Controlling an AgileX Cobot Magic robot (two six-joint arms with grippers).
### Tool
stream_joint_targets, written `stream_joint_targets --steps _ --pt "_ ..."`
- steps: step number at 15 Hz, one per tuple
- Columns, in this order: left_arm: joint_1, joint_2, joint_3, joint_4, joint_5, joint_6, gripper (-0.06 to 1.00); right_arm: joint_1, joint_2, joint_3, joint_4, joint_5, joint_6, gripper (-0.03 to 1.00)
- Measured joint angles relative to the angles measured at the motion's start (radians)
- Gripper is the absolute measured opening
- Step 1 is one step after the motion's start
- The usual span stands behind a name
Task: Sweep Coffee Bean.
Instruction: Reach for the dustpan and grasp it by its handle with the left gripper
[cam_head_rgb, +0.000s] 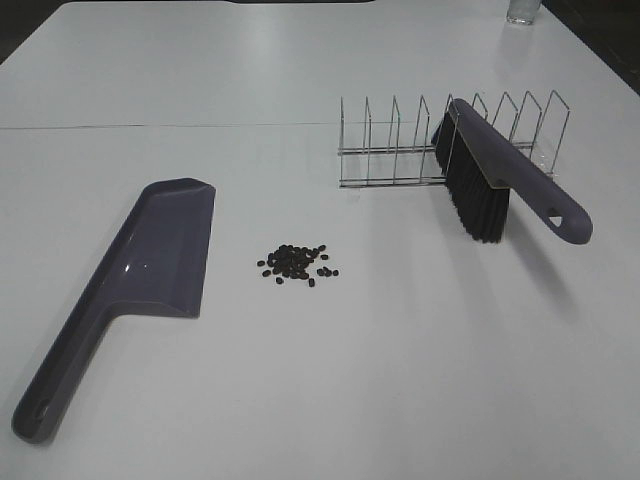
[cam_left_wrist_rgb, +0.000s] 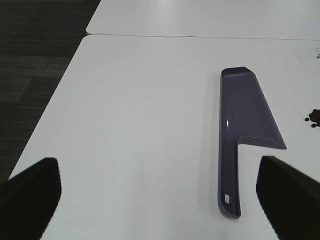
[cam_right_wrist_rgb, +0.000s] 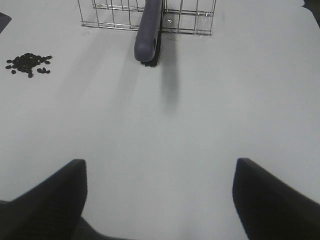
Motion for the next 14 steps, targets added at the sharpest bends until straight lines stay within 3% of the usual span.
stream_joint_targets --steps 14 --pt "0.000 0.000 0.000 0.000 0.000 0.003 0.99 0.000 0.000 0.000 0.000 0.000 0.000 0.70"
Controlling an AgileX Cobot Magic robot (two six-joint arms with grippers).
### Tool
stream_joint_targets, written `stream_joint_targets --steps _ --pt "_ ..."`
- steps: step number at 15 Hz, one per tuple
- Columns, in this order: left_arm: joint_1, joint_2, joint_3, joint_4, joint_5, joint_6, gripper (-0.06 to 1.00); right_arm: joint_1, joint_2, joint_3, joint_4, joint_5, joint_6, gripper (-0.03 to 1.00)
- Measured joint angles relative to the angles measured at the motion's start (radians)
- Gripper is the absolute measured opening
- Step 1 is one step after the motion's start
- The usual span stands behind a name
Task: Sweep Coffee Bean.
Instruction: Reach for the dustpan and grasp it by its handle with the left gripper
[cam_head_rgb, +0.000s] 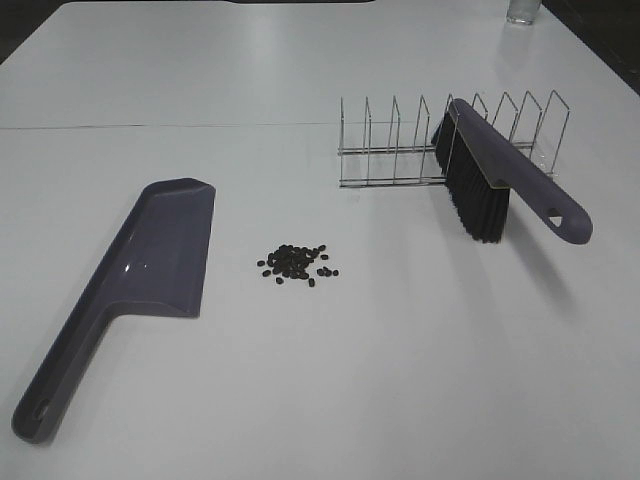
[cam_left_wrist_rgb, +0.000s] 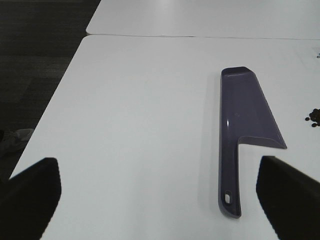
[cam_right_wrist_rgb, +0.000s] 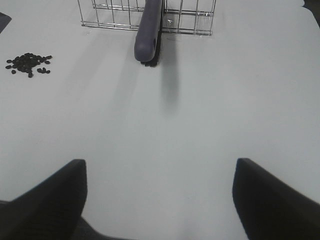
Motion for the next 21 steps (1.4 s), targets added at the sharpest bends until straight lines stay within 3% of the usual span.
stream_joint_targets --steps 21 --pt "0.000 0.000 0.000 -0.008 0.000 0.001 0.99 0.000 0.000 0.000 0.000 0.000 0.000 0.70"
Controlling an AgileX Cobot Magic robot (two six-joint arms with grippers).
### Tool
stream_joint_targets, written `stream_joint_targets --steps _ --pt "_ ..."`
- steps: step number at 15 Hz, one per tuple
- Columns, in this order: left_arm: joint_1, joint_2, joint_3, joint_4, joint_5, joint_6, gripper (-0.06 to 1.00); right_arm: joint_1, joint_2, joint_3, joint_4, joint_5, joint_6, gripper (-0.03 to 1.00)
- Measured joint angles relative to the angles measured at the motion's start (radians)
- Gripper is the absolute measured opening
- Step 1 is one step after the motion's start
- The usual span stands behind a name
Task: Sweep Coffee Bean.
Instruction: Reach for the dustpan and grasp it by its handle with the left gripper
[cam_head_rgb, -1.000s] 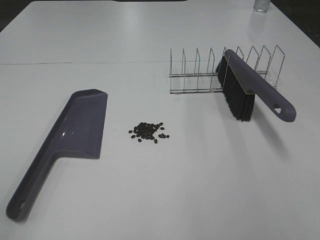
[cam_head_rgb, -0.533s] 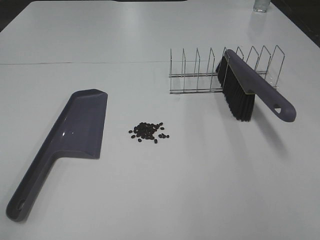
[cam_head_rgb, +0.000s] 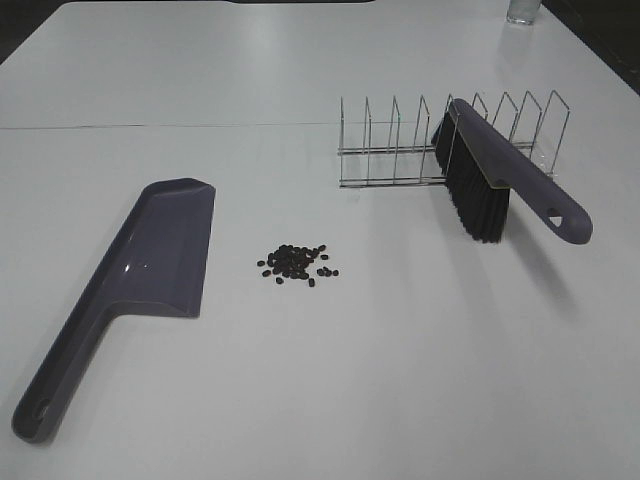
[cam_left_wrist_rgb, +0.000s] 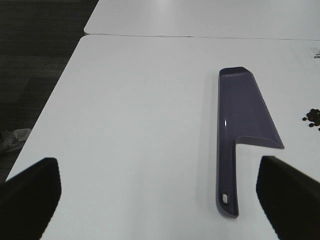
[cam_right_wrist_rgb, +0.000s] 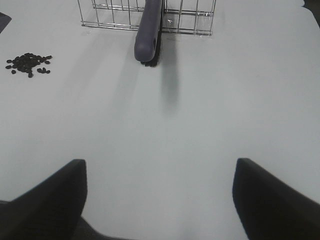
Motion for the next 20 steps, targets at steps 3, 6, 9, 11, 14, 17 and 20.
stream_joint_targets --steps 3,6,9,11,14,17,20 --pt "0.000 0.000 0.000 0.007 0.000 0.000 0.99 0.000 0.000 0.000 0.000 0.000 0.000 0.70" --pt "0.000 0.051 -0.002 0.018 0.003 0.000 0.99 0.000 0.000 0.000 0.000 0.000 0.000 0.70" --pt "0.000 0.180 -0.047 0.033 0.032 0.000 0.99 0.000 0.000 0.000 0.000 0.000 0.000 0.70" --pt "0.000 0.386 -0.109 0.052 0.094 0.000 0.98 0.000 0.000 0.000 0.000 0.000 0.000 0.70" --pt "0.000 0.656 -0.225 0.040 0.142 0.000 0.98 0.000 0.000 0.000 0.000 0.000 0.000 0.70" --pt "0.000 0.850 -0.297 -0.025 0.145 0.000 0.98 0.000 0.000 0.000 0.000 0.000 0.000 0.70" --pt "-0.027 1.087 -0.328 -0.010 0.083 -0.012 0.98 0.000 0.000 0.000 0.000 0.000 0.000 0.70"
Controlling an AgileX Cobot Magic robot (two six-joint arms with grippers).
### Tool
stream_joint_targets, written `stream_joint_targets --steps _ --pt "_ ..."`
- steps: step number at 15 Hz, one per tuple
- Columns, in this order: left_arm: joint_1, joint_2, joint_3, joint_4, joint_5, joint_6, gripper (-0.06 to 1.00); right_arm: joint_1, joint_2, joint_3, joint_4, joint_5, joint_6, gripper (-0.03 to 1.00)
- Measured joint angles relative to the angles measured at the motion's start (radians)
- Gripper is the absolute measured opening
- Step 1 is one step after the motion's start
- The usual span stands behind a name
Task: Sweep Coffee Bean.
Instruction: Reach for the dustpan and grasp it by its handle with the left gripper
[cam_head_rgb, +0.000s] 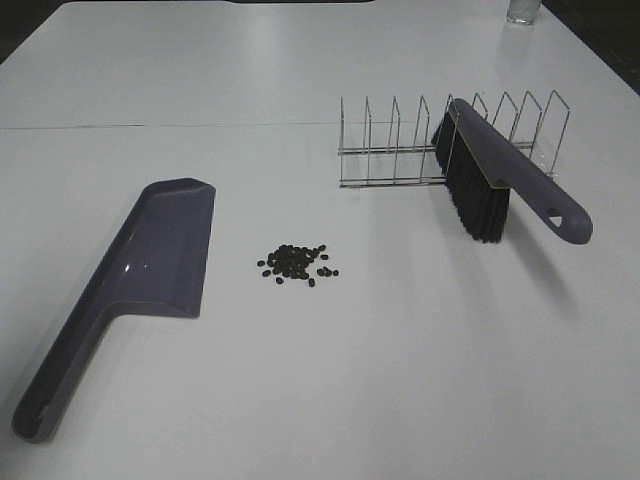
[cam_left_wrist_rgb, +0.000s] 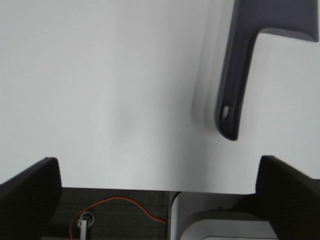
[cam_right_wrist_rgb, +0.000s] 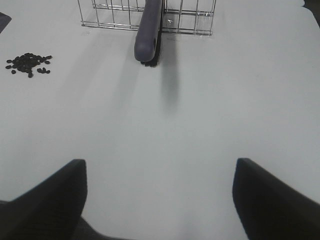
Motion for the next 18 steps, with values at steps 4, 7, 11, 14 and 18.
stream_joint_targets --steps 4,7,11,14,18 --pt "-0.136 0.204 0.000 0.008 -0.172 -0.041 0.98 0.000 0.000 0.000 0.000 0.000 0.000 0.70" --pt "-0.186 0.380 0.000 0.002 -0.258 -0.068 0.98 0.000 0.000 0.000 0.000 0.000 0.000 0.70" --pt "-0.221 0.573 -0.001 -0.007 -0.421 -0.082 0.98 0.000 0.000 0.000 0.000 0.000 0.000 0.70" --pt "-0.240 0.657 -0.001 -0.009 -0.481 -0.082 0.98 0.000 0.000 0.000 0.000 0.000 0.000 0.70" --pt "-0.270 0.720 -0.001 -0.019 -0.541 -0.109 0.98 0.000 0.000 0.000 0.000 0.000 0.000 0.70"
